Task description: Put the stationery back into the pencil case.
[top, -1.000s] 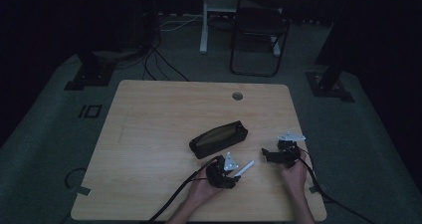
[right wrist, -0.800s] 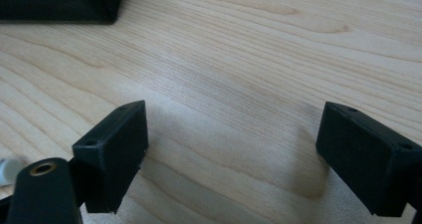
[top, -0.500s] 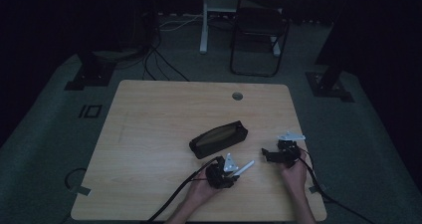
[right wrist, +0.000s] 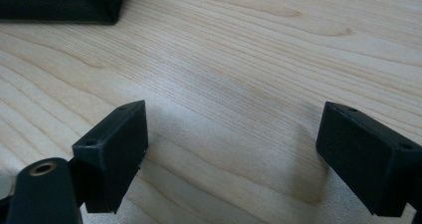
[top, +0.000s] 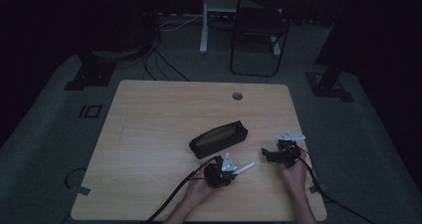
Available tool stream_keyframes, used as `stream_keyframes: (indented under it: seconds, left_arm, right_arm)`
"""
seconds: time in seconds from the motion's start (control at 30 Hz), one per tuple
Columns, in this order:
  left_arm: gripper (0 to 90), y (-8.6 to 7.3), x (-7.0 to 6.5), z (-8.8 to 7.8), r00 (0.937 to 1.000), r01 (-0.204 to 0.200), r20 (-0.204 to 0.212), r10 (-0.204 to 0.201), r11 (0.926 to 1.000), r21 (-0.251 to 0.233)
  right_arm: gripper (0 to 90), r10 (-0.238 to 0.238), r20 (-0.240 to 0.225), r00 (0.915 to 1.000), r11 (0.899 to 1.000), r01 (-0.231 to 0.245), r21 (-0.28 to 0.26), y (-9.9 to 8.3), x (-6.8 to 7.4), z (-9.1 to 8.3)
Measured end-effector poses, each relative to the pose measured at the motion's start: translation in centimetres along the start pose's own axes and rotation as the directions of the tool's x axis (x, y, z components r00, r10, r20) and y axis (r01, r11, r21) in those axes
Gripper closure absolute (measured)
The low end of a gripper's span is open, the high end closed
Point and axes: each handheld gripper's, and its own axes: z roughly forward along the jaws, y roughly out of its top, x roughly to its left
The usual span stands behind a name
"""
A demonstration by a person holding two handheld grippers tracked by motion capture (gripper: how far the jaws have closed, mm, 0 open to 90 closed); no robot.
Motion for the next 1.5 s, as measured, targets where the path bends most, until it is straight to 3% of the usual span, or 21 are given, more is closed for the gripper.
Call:
stream_keyframes:
  seconds: [0.7,1.5]
  left_arm:
    - [78.6,-0.8,0.5,-0.8,0.9998,-0.004,0.022,0.004,1.0000,0.000]
    - [78.6,-0.2,0.8,-3.3,0.9999,-0.009,0.007,0.009,0.9985,-0.054]
  right_arm:
    - [13.0,-0.005,-0.002,1.0000,1.000,0.005,-0.001,0.0,0.0,0.0]
    - [13.0,-0.005,-0.004,1.0000,1.000,0.005,0.000,0.0,0.0,0.0]
